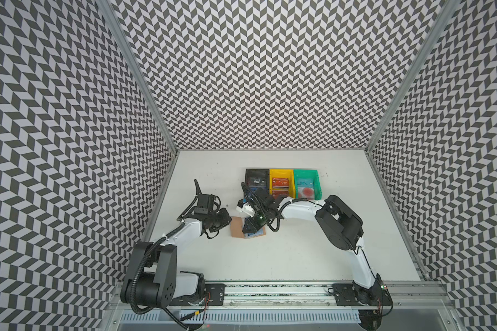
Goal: Take the credit cards out of the card holder
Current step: Open the card holder at the center of the table.
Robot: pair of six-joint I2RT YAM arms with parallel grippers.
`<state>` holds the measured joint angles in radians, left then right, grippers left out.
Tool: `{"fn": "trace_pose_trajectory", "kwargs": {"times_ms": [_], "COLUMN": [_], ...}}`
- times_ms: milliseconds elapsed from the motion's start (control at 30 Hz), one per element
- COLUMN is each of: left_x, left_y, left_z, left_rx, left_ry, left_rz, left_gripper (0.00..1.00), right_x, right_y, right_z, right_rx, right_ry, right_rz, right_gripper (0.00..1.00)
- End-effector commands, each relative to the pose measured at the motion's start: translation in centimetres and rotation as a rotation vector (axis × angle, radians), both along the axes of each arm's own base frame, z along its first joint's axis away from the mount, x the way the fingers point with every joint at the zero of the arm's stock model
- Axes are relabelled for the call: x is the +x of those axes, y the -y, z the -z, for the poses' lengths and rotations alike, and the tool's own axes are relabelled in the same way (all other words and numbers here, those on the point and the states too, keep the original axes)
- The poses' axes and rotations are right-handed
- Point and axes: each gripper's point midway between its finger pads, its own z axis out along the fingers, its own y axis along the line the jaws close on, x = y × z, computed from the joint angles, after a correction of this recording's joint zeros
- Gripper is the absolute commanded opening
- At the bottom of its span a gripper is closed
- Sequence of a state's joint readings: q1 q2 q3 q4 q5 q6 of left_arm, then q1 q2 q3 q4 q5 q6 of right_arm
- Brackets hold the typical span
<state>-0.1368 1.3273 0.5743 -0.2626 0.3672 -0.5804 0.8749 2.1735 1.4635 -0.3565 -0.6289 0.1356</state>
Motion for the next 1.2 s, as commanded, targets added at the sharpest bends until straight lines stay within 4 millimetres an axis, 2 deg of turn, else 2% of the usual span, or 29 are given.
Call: {"fn": "trace_pose_trajectory", "kwargs": {"times_ms": [0, 133, 200, 300, 433, 600, 833, 967, 1067, 1167], "left_x": [0.2, 0.2, 0.2, 0.1, 0.0, 0.1, 0.7, 0.9, 0.9, 0.5], "left_y": [-0.2, -0.3, -0.3, -0.3, -0.3, -0.3, 0.1, 0.1, 0.2, 1.2], "left_z": [-0.6, -0.6, -0.6, -0.3, -0.1, -0.1, -2.8, -5.3, -7.1, -7.4], "left_rx": [0.014, 0.017, 0.020, 0.021, 0.021, 0.019, -0.009, -0.019, -0.032, -0.119], "left_ry": [0.012, 0.013, 0.015, 0.009, 0.005, 0.006, 0.062, 0.110, 0.155, 0.177], "left_rz": [-0.003, -0.002, -0.003, -0.001, 0.000, -0.001, 0.007, 0.007, 0.004, 0.027], "left_gripper": [0.14, 0.13, 0.10, 0.06, 0.02, 0.03, 0.29, 0.31, 0.21, 0.04], "right_x": [0.5, 0.4, 0.4, 0.4, 0.4, 0.5, 0.3, 0.4, 0.4, 0.4], "right_y": [-0.8, -1.5, -1.8, -2.2, -2.3, -2.3, -2.0, -1.8, -1.7, -1.7], "right_z": [-1.4, -3.9, -5.0, -5.5, -4.2, -2.1, 0.0, 0.8, 0.9, 0.3], "right_rx": [0.032, 0.092, 0.118, 0.139, 0.129, 0.100, 0.064, 0.048, 0.045, 0.067], "right_ry": [0.039, 0.044, 0.050, 0.052, 0.021, 0.005, -0.012, -0.016, -0.019, -0.023], "right_rz": [-0.004, -0.024, -0.028, -0.032, -0.036, -0.031, -0.024, -0.016, -0.014, -0.016], "right_gripper": [0.10, 0.10, 0.10, 0.11, 0.11, 0.11, 0.11, 0.10, 0.10, 0.10]}}
